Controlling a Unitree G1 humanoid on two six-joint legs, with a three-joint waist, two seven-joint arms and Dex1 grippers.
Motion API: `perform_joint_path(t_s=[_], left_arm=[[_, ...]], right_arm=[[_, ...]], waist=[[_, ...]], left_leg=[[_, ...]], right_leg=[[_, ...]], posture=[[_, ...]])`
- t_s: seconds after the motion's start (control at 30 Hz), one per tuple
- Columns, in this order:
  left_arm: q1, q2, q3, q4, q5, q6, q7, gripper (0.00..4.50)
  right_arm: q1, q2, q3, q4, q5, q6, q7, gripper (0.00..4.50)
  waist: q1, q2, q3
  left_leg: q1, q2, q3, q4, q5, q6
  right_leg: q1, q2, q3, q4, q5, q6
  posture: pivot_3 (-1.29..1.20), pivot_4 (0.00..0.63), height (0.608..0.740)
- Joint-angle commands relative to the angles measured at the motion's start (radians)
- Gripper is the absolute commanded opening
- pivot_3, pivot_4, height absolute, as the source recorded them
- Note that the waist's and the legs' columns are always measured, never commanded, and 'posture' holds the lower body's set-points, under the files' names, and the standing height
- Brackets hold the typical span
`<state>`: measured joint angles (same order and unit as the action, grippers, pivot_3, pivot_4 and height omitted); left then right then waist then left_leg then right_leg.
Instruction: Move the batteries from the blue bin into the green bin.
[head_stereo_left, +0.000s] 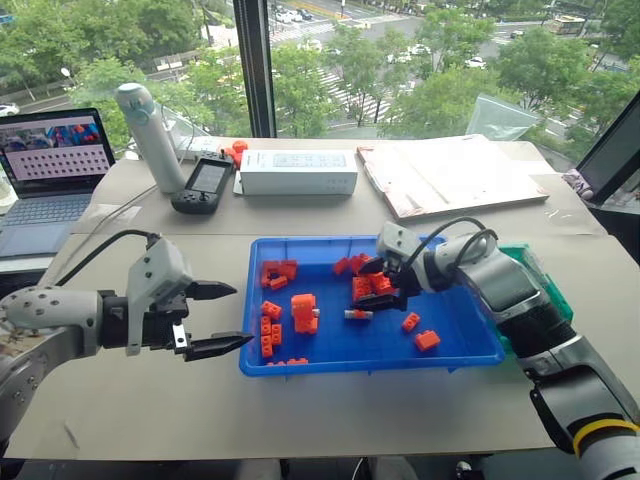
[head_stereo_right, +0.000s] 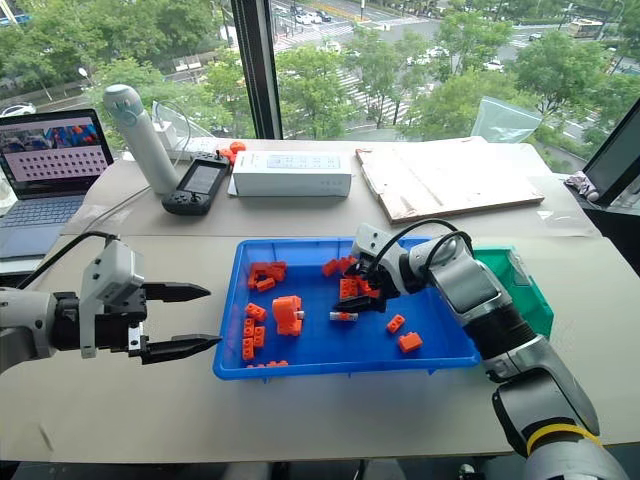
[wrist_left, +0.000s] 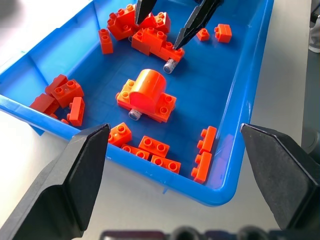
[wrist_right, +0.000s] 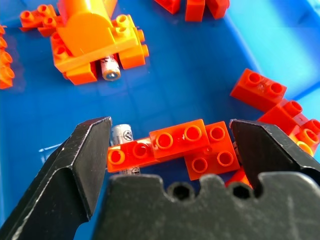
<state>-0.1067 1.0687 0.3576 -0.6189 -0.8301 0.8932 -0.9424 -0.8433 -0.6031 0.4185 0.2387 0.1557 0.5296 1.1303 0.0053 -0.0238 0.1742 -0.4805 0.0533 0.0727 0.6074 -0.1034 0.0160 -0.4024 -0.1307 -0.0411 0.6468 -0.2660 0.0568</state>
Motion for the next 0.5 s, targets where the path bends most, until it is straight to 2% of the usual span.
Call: perform_joint_path(t_s=[0.03, 0.23, 0.27, 0.43, 0.5], left_arm=[[0.002, 0.016, 0.018, -0.029, 0.02, -0.026, 0.011, 4.5], [0.001, 0.014, 0.012, -0.026, 0.032, -0.038, 0.013, 4.5], [0.001, 0.012, 0.009, -0.024, 0.035, -0.041, 0.012, 4.5], [-0.007, 0.008, -0.013, -0.008, 0.052, -0.058, 0.006, 4.5], [-0.013, 0.008, -0.03, 0.008, 0.066, -0.076, -0.001, 4.5]], right_arm=[[-0.028, 0.018, -0.011, 0.029, -0.038, -0.051, 0.006, 3.73], [-0.033, 0.02, -0.045, 0.029, -0.045, -0.054, 0.024, 1.63], [-0.034, 0.014, -0.054, 0.022, -0.044, -0.051, 0.028, 1.45], [-0.042, -0.037, -0.095, -0.02, -0.033, -0.036, 0.071, 1.45], [-0.044, -0.102, -0.114, -0.032, -0.041, -0.034, 0.107, 1.45]], waist=[[0.0, 0.0, 0.0], [0.0, 0.0, 0.0], [0.0, 0.0, 0.0], [0.003, 0.0, 0.0], [0.003, 0.0, 0.0]], left_leg=[[0.0, 0.0, 0.0, 0.0, 0.0, 0.0], [0.0, 0.0, 0.0, 0.0, 0.0, 0.0], [0.0, 0.0, 0.0, 0.0, 0.0, 0.0], [0.0, 0.0, 0.0, 0.0, 0.0, 0.0], [0.0, 0.0, 0.0, 0.0, 0.0, 0.0]], right_leg=[[0.0, 0.0, 0.0, 0.0, 0.0, 0.0], [0.0, 0.0, 0.0, 0.0, 0.0, 0.0], [0.0, 0.0, 0.0, 0.0, 0.0, 0.0], [0.0, 0.0, 0.0, 0.0, 0.0, 0.0], [0.0, 0.0, 0.0, 0.0, 0.0, 0.0]], posture=[[0.0, 0.15, 0.74], [0.0, 0.15, 0.74], [0.0, 0.15, 0.74], [0.0, 0.15, 0.74], [0.0, 0.15, 0.74]])
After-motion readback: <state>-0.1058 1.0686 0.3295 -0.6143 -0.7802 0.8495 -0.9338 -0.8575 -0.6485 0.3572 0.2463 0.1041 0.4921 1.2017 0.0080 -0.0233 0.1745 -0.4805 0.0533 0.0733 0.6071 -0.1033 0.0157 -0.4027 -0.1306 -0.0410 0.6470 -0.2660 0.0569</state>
